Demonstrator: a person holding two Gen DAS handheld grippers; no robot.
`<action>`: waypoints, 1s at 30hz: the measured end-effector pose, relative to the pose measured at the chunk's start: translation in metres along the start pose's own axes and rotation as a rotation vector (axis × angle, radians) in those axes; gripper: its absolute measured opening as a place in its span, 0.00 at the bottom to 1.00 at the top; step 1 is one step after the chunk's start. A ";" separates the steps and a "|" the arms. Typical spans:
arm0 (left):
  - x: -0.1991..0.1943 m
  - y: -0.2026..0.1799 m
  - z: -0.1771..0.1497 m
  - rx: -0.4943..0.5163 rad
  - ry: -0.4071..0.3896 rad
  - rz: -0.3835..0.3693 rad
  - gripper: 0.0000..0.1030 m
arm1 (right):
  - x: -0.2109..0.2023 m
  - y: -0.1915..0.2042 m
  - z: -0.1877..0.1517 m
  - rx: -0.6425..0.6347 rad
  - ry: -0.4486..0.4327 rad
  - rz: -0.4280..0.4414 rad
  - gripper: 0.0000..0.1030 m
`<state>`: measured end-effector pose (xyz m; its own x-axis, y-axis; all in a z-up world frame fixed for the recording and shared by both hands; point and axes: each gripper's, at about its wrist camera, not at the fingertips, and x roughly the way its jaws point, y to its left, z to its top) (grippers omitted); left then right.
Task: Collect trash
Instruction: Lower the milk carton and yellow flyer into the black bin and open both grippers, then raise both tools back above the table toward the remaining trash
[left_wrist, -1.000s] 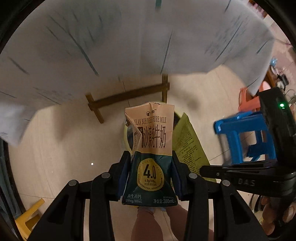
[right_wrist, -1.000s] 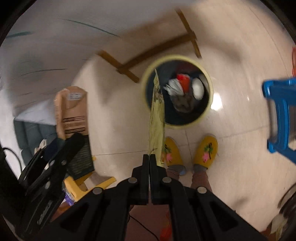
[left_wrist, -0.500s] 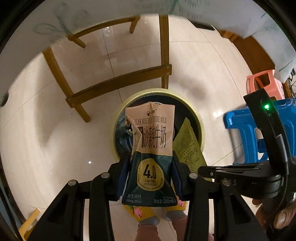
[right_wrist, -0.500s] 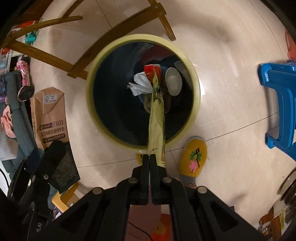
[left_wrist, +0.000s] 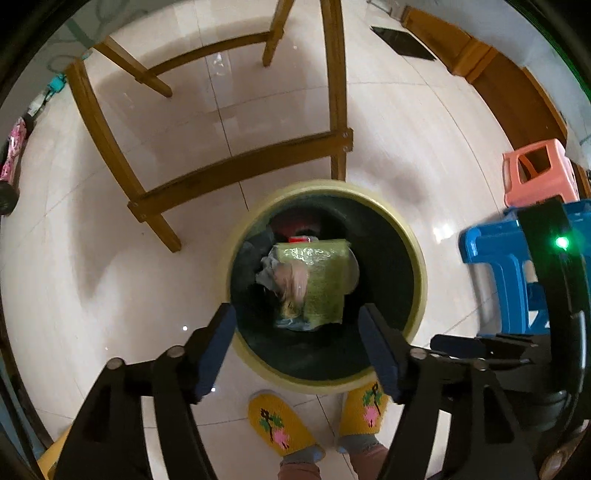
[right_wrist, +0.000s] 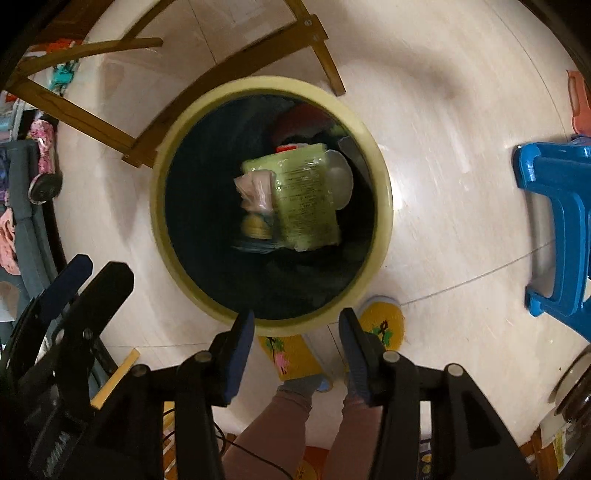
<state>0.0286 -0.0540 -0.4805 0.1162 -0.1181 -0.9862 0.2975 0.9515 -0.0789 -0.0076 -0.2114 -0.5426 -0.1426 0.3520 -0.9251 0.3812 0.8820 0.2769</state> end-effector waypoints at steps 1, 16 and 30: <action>-0.002 0.001 0.001 -0.003 -0.008 0.002 0.72 | -0.003 0.000 0.000 -0.006 -0.008 0.003 0.46; -0.093 0.026 -0.001 -0.041 -0.095 0.054 0.74 | -0.085 0.032 -0.022 -0.120 -0.211 0.002 0.46; -0.262 0.023 0.006 -0.136 -0.230 0.059 0.74 | -0.229 0.073 -0.062 -0.244 -0.372 0.040 0.46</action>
<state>0.0110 -0.0034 -0.2234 0.3462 -0.1081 -0.9319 0.1552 0.9862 -0.0568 -0.0041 -0.2087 -0.2941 0.2236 0.2903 -0.9305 0.1469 0.9337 0.3266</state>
